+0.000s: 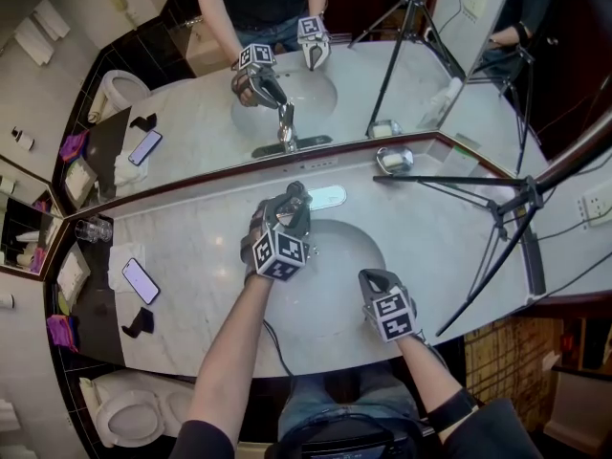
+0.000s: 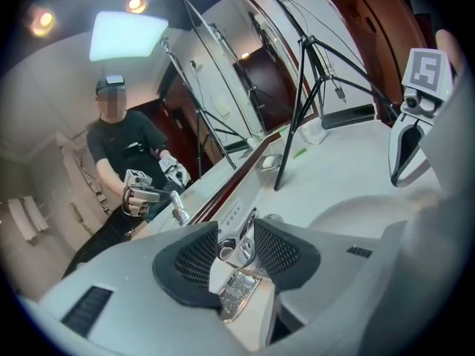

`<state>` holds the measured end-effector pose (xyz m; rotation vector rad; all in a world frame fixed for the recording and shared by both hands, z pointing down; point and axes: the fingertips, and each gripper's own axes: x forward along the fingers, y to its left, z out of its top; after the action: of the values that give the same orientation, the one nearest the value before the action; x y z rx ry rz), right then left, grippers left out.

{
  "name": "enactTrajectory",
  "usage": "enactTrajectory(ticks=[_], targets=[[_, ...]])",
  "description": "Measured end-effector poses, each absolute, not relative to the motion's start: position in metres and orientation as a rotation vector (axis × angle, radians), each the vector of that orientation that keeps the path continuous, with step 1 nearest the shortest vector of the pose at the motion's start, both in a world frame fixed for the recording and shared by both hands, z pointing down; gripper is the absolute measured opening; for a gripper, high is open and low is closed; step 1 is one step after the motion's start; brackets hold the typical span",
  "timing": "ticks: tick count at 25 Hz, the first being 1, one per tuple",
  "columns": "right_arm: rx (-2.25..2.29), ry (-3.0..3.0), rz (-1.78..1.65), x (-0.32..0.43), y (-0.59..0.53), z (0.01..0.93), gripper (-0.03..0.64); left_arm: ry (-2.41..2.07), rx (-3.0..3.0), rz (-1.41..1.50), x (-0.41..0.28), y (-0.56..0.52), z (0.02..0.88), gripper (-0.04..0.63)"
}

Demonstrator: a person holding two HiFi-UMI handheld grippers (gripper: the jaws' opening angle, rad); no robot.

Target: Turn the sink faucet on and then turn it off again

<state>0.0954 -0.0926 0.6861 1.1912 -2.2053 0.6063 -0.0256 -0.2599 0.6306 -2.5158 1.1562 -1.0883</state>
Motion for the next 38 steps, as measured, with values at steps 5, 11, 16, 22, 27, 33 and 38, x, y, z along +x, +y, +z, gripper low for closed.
enactTrajectory(ticks=[5, 11, 16, 22, 27, 33, 38], targets=[[1.176, -2.225, 0.577, 0.087, -0.091, 0.672, 0.017, 1.286, -2.538, -1.068, -0.053, -0.232, 0.617, 0.098], [1.158, -2.255, 0.53, 0.075, -0.087, 0.65, 0.017, 1.533, -2.626, -0.928, -0.088, -0.192, 0.584, 0.002], [1.16, -2.271, 0.492, 0.07, -0.087, 0.633, 0.017, 1.683, -2.707, -0.804, -0.112, -0.156, 0.559, 0.0], [1.168, -2.276, 0.462, 0.071, -0.081, 0.615, 0.017, 1.895, -2.783, -0.679, -0.15, -0.107, 0.561, 0.0], [1.192, -2.271, 0.447, 0.079, -0.074, 0.604, 0.017, 2.003, -2.864, -0.549, -0.165, -0.064, 0.566, 0.0], [1.205, -2.266, 0.439, 0.081, -0.069, 0.602, 0.017, 2.08, -2.831, -0.515, -0.185, -0.037, 0.576, 0.0], [1.199, -2.256, 0.445, 0.082, -0.062, 0.604, 0.017, 2.103, -2.795, -0.548, -0.19, -0.022, 0.587, 0.0]])
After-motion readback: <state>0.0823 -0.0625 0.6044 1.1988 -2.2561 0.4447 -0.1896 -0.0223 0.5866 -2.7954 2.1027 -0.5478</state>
